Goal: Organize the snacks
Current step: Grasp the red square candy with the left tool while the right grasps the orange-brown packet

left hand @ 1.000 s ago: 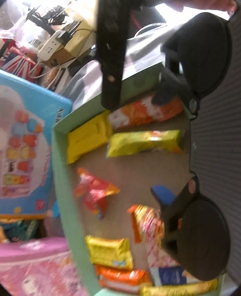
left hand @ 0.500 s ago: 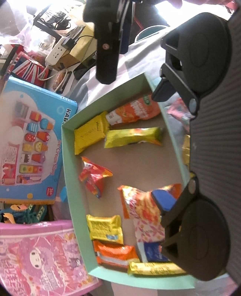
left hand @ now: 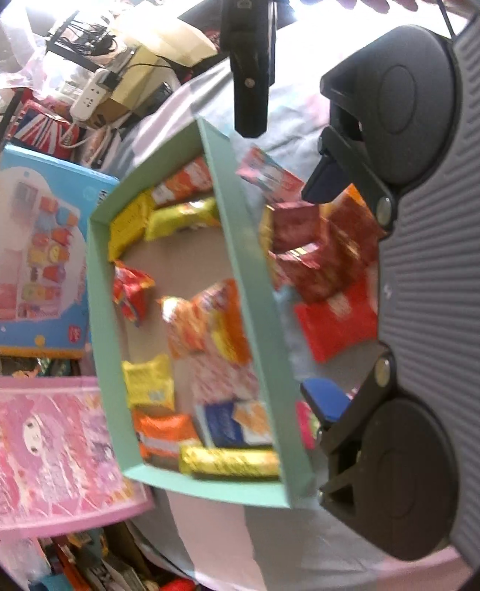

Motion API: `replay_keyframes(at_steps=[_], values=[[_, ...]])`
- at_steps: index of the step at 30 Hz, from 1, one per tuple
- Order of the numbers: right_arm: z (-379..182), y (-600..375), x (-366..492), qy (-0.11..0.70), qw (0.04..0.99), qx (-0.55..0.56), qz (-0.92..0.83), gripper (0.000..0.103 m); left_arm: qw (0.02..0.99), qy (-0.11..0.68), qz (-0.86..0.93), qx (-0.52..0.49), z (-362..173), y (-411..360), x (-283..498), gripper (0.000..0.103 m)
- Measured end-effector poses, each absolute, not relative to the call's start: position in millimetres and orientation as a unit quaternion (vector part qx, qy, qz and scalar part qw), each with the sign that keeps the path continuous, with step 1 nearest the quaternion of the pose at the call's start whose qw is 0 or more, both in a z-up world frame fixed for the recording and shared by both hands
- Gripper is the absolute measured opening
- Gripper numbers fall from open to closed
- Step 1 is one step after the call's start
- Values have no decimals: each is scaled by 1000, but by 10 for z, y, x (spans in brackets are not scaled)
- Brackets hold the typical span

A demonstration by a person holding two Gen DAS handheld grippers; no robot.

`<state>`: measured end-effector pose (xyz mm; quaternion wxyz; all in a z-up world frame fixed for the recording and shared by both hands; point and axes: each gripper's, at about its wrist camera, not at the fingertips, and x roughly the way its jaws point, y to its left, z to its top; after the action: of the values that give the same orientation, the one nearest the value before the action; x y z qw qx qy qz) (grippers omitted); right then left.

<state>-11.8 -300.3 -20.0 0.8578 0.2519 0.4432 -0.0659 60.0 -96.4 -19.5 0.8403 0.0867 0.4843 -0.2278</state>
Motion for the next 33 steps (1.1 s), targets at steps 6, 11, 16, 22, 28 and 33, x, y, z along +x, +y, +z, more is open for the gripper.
replay_keyframes(at_steps=[6, 11, 16, 22, 28, 33], values=[[-422, -2708, -245, 485, 833, 266, -37, 103, 833, 508, -212, 53, -375, -649, 492, 103], [-552, -2480, -284, 504, 827, 248, -32, 89, 832, 516, -197, 42, -472, -525, 484, 102], [-662, -2386, -269, 514, 821, 247, -30, 69, 834, 522, -178, 35, -530, -461, 531, 102], [-721, -2353, -203, 514, 820, 249, -10, 45, 836, 522, -167, 32, -548, -445, 604, 97], [-701, -2392, -177, 502, 832, 235, -21, 34, 832, 528, -167, 29, -584, -535, 697, 81], [-676, -2719, -234, 484, 840, 233, -71, 33, 826, 534, -175, 42, -668, -721, 756, 71]])
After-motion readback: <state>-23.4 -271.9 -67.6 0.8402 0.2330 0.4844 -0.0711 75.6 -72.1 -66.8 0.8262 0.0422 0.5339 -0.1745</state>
